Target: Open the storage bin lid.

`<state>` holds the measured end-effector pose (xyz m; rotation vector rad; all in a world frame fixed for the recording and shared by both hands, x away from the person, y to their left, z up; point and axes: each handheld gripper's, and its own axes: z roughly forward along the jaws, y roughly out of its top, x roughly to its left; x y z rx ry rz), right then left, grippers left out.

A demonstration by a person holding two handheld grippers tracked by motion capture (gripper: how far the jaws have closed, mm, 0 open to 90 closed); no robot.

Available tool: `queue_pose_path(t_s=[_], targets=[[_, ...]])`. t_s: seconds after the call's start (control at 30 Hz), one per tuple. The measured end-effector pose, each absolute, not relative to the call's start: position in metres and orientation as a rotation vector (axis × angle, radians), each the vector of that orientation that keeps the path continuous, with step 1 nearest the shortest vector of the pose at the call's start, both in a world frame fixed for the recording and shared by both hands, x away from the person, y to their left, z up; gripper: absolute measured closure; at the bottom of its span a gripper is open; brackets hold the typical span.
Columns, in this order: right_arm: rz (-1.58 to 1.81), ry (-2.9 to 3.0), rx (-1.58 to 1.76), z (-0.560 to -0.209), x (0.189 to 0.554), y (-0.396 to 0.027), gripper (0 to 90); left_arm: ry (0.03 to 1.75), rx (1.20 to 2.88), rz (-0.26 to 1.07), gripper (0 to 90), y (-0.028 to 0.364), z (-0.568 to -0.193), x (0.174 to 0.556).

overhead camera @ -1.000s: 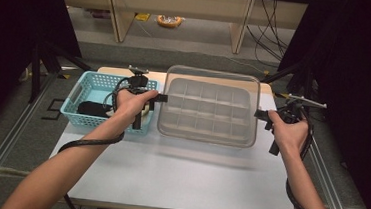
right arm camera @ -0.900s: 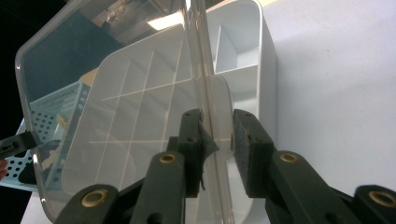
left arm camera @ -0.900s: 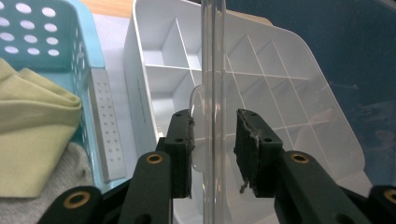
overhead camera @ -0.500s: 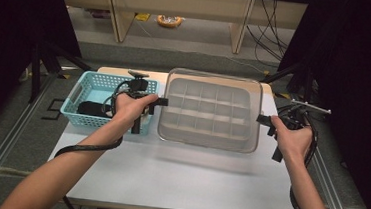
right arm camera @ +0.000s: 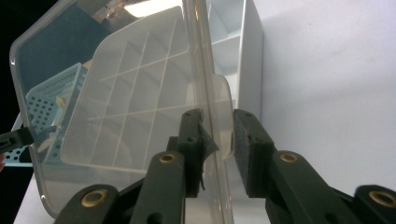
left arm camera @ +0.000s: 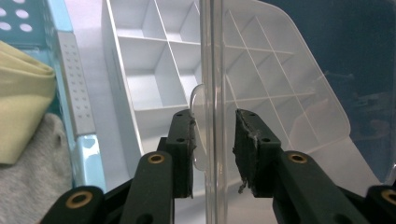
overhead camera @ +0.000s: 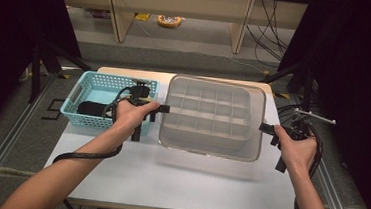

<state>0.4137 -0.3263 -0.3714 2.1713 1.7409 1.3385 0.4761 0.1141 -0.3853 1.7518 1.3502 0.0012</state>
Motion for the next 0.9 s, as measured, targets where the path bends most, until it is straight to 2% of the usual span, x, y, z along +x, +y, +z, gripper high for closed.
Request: queue_pose_path(t_s=[0.9], targets=[[1.314,1.766,2.142,-0.387,0.372,-0.351,73.9,1.294,1.806,-0.05,69.8,0.097,-0.396,0.446]])
